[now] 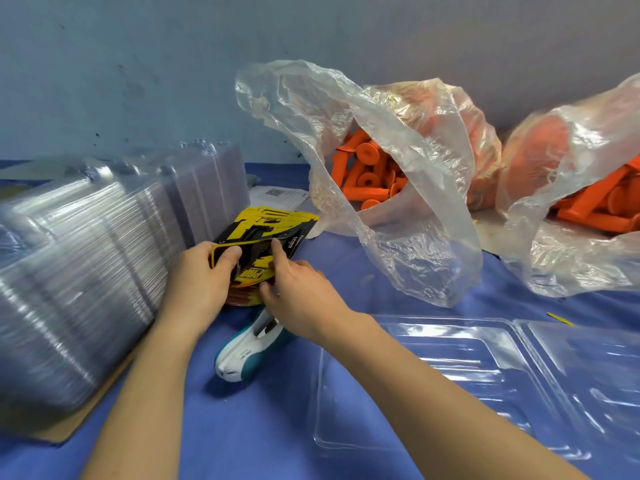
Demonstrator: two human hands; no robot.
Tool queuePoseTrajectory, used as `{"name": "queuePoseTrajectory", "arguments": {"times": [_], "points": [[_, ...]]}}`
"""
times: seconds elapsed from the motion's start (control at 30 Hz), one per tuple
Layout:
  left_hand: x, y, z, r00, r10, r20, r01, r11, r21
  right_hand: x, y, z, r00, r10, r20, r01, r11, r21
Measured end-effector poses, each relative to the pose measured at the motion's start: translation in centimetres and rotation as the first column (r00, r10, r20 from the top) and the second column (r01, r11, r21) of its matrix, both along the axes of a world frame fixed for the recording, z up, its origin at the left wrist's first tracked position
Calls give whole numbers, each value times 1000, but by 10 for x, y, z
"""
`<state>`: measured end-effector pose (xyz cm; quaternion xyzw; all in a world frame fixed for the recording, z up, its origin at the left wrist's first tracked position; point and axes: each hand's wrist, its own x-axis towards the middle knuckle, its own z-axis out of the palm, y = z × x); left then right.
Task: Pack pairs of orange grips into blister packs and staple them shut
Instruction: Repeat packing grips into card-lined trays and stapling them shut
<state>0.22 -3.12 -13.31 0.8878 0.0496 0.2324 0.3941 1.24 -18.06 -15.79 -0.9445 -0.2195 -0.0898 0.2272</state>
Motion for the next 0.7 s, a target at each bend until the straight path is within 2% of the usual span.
{"name": "queuePoseTrajectory", "arguments": {"times": [0.1, 0.2, 0.37, 0.43, 0.47, 0.5, 0.53, 0.57, 0.6, 0.63, 0.7], "points": [[-4, 0, 7, 981, 145, 133, -149, 989, 21, 0, -1, 1, 1000, 13, 5, -13, 998, -55], [-10, 1, 18, 927, 250, 278, -245, 968, -55, 0, -1, 3, 999, 35, 18, -33, 993, -111], [-16, 10, 43, 742, 321, 589, -238, 947, -216, 2, 0, 7, 999, 33, -25, -36, 990, -138], [-8, 23, 50, 697, 355, 623, -208, 932, -298, 1, -1, 12, 997, 71, -27, -72, 997, -26], [-3, 33, 51, 695, 366, 619, -164, 919, -359, -1, -3, 16, 997, 76, -18, -73, 990, 122], [3, 43, 50, 721, 349, 599, -82, 901, -427, -2, -5, 22, 998, 56, -21, -46, 943, 329], [8, 53, 46, 749, 319, 580, -3, 878, -479, -3, -8, 30, 998, 27, -63, 12, 832, 555], [12, 61, 43, 774, 285, 565, 40, 869, -493, -2, -11, 39, 987, 33, -156, 95, 662, 744], [12, 64, 40, 790, 252, 559, 66, 871, -487, -1, -15, 48, 959, 95, -268, 195, 467, 863], [10, 64, 39, 801, 212, 560, 106, 870, -482, 1, -18, 58, 913, 194, -359, 294, 295, 909], [5, 58, 36, 822, 118, 557, 209, 847, -488, 2, -27, 74, 830, 367, -419, 419, 84, 904]]}}
